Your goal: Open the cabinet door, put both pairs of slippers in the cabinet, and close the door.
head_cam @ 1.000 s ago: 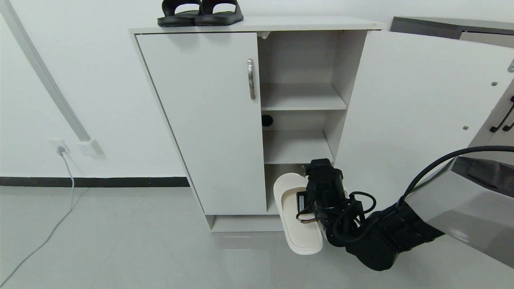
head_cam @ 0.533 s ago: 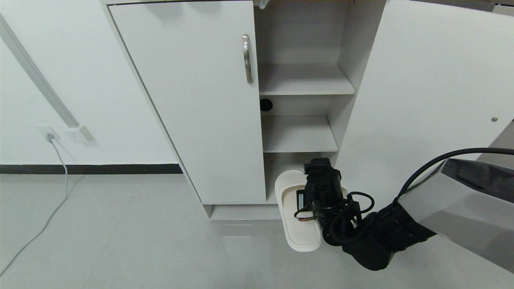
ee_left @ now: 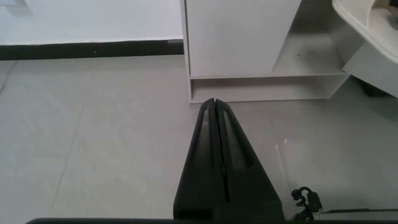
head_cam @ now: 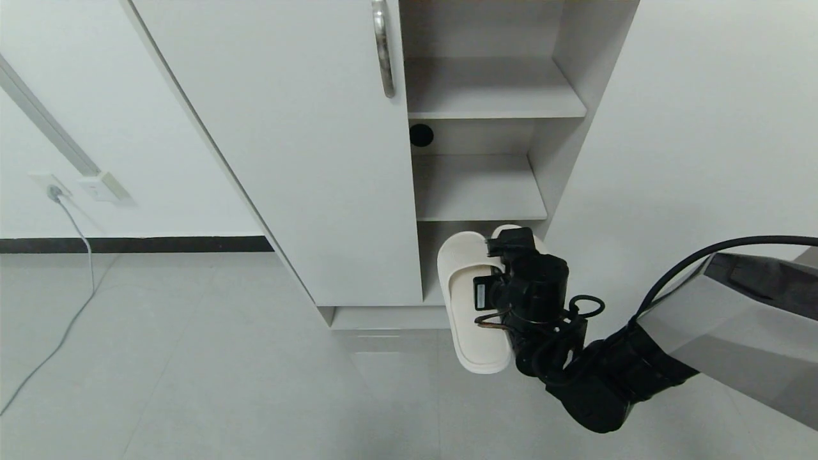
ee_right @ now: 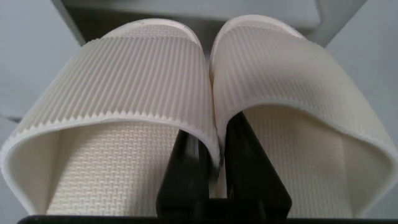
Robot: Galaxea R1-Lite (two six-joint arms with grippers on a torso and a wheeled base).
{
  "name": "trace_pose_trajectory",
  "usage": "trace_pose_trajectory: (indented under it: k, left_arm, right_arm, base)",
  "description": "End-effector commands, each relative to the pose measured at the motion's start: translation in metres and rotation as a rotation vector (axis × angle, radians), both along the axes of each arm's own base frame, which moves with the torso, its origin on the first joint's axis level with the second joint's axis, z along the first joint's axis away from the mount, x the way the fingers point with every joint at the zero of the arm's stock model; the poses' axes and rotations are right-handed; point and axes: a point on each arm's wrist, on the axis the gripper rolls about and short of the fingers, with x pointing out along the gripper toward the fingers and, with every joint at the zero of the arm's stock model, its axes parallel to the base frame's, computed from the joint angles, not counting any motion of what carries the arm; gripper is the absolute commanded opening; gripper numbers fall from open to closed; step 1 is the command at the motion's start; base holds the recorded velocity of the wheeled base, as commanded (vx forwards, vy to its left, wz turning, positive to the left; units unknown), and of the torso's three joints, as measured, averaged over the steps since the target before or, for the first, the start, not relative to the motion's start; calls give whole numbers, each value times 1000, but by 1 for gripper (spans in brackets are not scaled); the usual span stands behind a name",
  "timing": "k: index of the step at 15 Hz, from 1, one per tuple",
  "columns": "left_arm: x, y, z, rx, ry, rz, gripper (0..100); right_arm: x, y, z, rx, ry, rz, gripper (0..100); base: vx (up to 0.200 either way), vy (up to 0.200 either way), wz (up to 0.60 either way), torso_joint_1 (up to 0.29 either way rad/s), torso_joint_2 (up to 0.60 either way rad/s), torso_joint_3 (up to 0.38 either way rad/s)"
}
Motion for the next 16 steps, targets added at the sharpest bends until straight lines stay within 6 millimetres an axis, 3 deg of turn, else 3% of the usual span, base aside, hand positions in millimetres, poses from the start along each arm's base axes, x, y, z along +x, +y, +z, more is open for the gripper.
trace_pose_trajectory:
  k: [1,7,12,16]
  left_arm:
    - [-4,0,-1,0,-47,-21,0]
    - [-4,0,-1,0,-47,-21,0]
    - [-4,0,-1,0,-47,-21,0]
    - [-4,0,-1,0,-47,-21,0]
  right_arm:
    - [-3,-3,2,-12,-21,1,0]
    - [-7,-9,29,47,-107,5,0]
    - [-8,-6,25,34,-99,11,0]
    - [-8,-6,24,33,-97,11,0]
  base:
    - [0,0,0,12,2,-203]
    - [0,0,0,0,0,-23]
    - [0,0,0,0,0,0]
    - [200,0,0,5,1,5]
